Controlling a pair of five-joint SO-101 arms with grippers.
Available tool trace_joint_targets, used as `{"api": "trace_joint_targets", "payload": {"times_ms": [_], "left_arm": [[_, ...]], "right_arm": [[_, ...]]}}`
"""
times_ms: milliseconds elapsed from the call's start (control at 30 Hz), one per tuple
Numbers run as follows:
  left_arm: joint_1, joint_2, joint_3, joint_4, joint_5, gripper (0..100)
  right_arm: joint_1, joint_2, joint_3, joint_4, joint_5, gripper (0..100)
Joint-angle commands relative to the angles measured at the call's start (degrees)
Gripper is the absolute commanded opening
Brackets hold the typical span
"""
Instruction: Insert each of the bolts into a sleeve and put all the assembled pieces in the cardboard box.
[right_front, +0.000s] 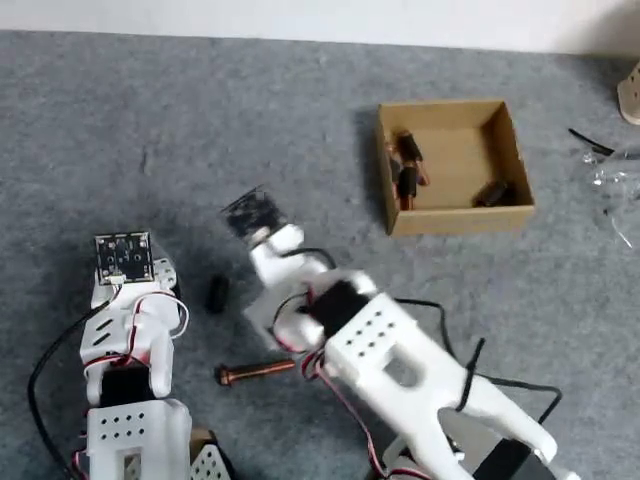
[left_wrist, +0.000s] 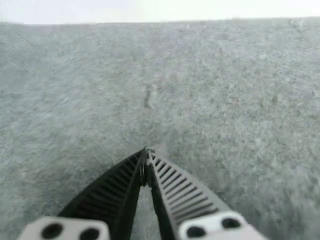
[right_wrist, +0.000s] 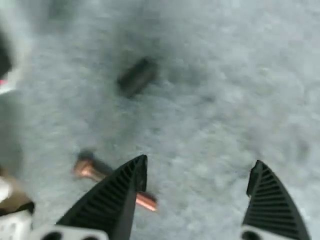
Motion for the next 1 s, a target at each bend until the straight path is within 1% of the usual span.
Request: {"api": "trace_joint_targets", "payload": {"times_ms": [0, 67, 233, 400, 533, 700, 833, 967], "left_arm": [[0.7, 0.0, -0.3, -2.2, -0.1, 1], [0.7, 0.1, -0.3, -2.5, -0.1, 1], [-1.5, 0.3, -0.2, -3.4, 0.1, 1], [-1.5, 0.3, -0.2, -3.7, 0.1, 1], [-1.6, 0.3, -0.2, -3.7, 0.2, 1], [-2.7, 0.3, -0.2, -3.7, 0.3, 1], [-6.4, 0.3, -0.3, -4.4, 4.9, 1], [-7.6, 0.3, 0.9, -7.9, 5.7, 1]], "right_arm": [[-3.6, 0.8, -3.4, -2.2, -0.8, 28.9], [-3.8, 5.0, -6.4, -2.2, -1.7, 28.9], [-3.8, 19.1, -15.8, -2.2, -8.4, 28.9], [-4.0, 29.3, -24.4, -2.2, -15.5, 28.9], [-3.9, 32.8, -29.6, -3.4, -19.4, 28.9], [-3.5, 34.7, -31.0, -4.7, -22.0, 28.9], [-3.6, 37.6, -30.9, -10.0, -26.5, 28.9], [-3.5, 39.3, -31.1, -10.4, -31.6, 28.9]]}}
